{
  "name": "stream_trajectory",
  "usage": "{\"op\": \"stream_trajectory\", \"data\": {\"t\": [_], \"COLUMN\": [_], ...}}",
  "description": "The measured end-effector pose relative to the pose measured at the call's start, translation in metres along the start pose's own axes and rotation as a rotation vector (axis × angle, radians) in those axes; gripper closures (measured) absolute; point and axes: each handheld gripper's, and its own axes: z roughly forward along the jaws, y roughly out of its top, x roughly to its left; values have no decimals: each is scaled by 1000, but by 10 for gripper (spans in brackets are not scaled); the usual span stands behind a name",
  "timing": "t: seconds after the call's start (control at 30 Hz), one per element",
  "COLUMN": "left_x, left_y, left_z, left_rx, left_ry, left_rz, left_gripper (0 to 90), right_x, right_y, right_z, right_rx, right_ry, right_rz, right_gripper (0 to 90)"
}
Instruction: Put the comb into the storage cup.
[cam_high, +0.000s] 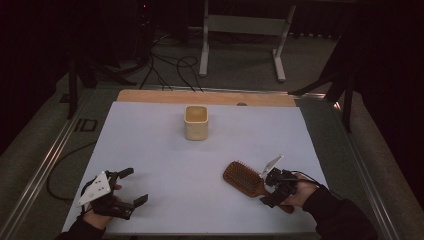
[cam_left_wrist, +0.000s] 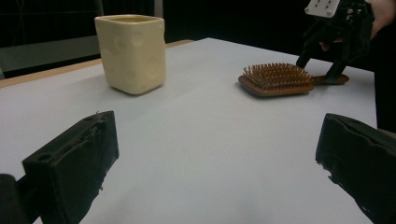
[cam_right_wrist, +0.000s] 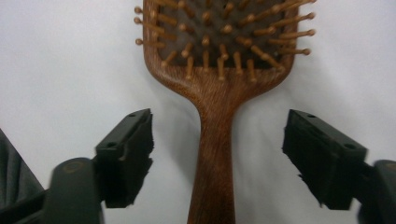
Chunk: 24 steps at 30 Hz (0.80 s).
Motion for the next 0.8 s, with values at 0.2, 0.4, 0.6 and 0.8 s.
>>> {"op": "stream_trajectory", "data": {"t": [0.2,0.4,0.6,0.8], "left_x": [0,0,0,0], "left_y": [0,0,0,0], "left_z": [0,0,0,0], "left_rx": [0,-2,-3,-2], "left_ry": [1,-1,-1,-2], "left_rz": [1,-2,-5,-6], "left_gripper": [1,1,1,2], "right_x": [-1,1,0,0], "right_y": [4,8,11,15], "right_z": [6,10,13,14], "right_rx": [43,96,126,148], "right_ry": [-18,-27,-22,-10], "right_rz": [-2,-7,-15,2], "right_gripper": [380,549,648,686]}}
